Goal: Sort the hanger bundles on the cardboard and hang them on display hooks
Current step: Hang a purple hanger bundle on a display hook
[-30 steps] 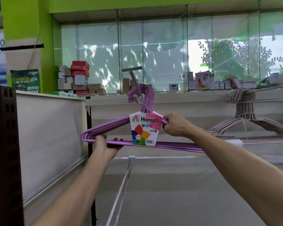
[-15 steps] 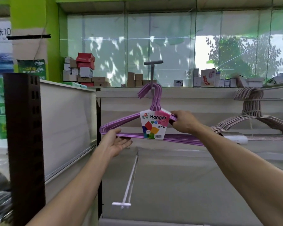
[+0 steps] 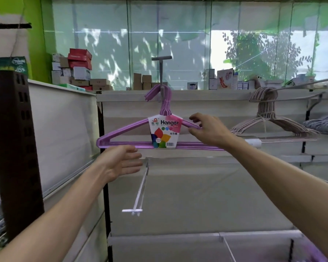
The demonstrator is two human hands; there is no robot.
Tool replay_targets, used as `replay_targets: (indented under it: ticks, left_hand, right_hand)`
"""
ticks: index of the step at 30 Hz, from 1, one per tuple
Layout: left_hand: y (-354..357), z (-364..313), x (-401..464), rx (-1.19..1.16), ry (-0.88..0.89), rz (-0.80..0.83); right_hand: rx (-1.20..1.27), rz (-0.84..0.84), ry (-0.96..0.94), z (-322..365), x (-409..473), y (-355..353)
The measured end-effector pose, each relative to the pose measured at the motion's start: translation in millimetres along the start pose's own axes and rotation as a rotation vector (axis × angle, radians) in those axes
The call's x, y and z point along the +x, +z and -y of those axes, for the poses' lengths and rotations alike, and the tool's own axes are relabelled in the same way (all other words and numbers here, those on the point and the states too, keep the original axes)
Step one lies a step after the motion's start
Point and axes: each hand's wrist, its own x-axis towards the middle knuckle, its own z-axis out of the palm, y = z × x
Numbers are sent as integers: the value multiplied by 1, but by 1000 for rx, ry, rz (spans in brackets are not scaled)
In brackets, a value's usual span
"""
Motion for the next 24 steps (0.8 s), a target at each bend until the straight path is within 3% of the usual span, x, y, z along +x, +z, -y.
replay_targets:
  ticks: [6, 13, 19, 24]
  left_hand:
    - [30, -14, -39, 42, 202, 55]
    - [90, -16, -78, 255, 506, 74]
    - [175, 9, -114, 449, 684, 221]
    - [275, 42, -135, 417, 714, 393]
  right_hand:
    - [82, -83, 6, -14, -40, -28]
    - [132, -150, 29, -50, -91, -67]
    - [137, -245, 75, -105, -157, -123]
    - [79, -266, 162, -168, -225, -179]
